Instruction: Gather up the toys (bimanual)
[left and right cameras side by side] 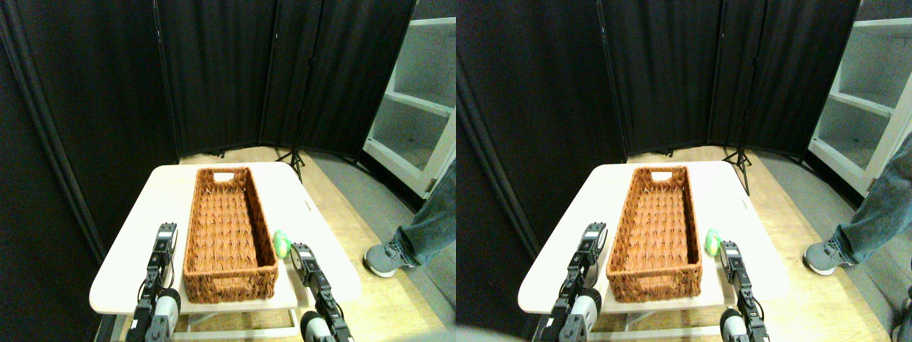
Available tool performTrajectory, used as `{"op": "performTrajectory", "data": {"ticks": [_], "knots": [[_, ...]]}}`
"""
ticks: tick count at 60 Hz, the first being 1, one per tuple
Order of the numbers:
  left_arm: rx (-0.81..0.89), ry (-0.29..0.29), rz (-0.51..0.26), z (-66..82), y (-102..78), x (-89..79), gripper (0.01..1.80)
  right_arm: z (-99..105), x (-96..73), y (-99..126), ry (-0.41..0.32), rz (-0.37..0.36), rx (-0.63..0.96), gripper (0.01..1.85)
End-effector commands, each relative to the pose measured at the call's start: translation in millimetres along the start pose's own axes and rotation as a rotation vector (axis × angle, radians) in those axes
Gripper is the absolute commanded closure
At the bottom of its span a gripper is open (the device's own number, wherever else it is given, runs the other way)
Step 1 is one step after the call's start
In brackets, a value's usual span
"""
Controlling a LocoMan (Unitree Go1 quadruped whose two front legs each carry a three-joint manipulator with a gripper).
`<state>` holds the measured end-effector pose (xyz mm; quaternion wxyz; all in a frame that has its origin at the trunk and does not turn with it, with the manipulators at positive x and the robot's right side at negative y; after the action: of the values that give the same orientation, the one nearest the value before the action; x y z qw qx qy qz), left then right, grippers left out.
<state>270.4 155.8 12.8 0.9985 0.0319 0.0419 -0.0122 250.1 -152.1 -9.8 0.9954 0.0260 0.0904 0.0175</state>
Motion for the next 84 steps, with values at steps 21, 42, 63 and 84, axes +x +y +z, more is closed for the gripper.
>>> {"op": "performTrajectory", "data": {"ticks": [21,42,63,84], "knots": [[-0.044,-0.043,-0.025,4.6,2.0,0.4,1.8,5,1.7,0,-0.039,0.012,-0.005,1.61],[-0.04,-0.071,-0.006,4.4,3.6,-2.3,1.58,4,1.3,0,-0.039,0.013,0.029,1.6],[-0.128,-0.108,-0.101,3.3,18.5,3.4,1.7,17,1.4,-3,-0.095,0.093,0.162,1.47],[-0.145,-0.061,-0.116,2.6,30.8,2.4,1.61,23,7.9,-6,-0.054,0.099,0.429,1.27]]}}
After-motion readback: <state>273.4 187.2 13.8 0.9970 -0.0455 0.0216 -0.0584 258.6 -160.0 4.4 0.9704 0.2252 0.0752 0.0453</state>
